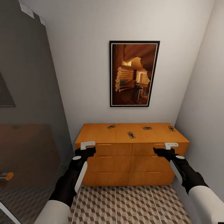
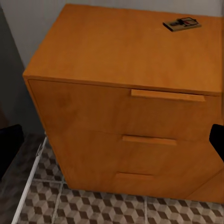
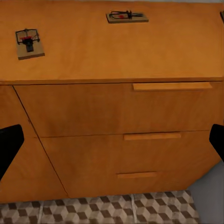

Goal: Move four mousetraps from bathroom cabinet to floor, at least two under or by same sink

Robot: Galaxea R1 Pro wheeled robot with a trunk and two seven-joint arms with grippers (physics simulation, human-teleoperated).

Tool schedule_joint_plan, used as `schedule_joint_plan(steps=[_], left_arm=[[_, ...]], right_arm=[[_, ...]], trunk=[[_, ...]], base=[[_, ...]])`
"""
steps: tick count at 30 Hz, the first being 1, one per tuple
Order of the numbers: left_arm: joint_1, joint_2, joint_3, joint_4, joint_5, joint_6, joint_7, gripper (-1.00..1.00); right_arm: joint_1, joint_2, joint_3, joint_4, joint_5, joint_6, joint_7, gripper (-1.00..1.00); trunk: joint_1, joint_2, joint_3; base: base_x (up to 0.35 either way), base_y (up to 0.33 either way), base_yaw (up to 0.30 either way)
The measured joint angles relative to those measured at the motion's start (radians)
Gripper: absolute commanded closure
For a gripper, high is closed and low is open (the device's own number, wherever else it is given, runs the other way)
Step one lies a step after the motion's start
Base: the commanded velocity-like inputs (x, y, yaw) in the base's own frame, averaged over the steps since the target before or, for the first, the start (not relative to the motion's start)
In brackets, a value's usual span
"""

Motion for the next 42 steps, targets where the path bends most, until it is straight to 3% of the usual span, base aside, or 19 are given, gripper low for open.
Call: schedule_joint_plan(steps=[8,11,13,19,26,42], left_arm=[[-0.093,0.000,-0.011,0.046,-0.001,0.077,0.002,-1.00],[-0.137,0.000,-0.012,0.112,0.000,0.109,0.002,-1.00],[-0.180,0.000,-0.012,0.205,0.002,0.124,0.001,-1.00],[-0.224,0.000,-0.013,0.331,0.005,0.134,-0.004,-1.00],[-0.236,0.000,-0.024,0.308,0.006,0.141,-0.001,-1.00],[-0.235,0.000,-0.032,0.316,0.023,0.149,0.013,-1.00]], right_arm=[[-0.068,-0.001,-0.001,-0.011,-0.002,0.055,-0.011,-1.00],[-0.089,-0.001,0.000,-0.008,-0.003,0.060,-0.014,-1.00],[-0.101,-0.001,0.000,-0.007,-0.003,0.064,-0.020,-1.00],[-0.110,-0.008,0.000,-0.006,-0.002,0.065,-0.033,-1.00],[-0.113,-0.019,0.000,-0.006,-0.004,0.062,-0.031,-1.00],[-0.114,-0.013,0.009,-0.006,-0.004,0.061,-0.027,-1.00]], trunk=[[0.000,0.000,0.000],[0.000,0.000,0.000],[0.000,0.000,0.000],[0.000,0.000,0.000],[0.000,0.000,0.000],[0.000,0.000,0.000]], base=[[0.000,0.000,0.000],[0.000,0.000,0.000],[0.000,0.000,0.000],[0.000,0.000,0.000],[0.000,0.000,0.000],[0.000,0.000,0.000]])
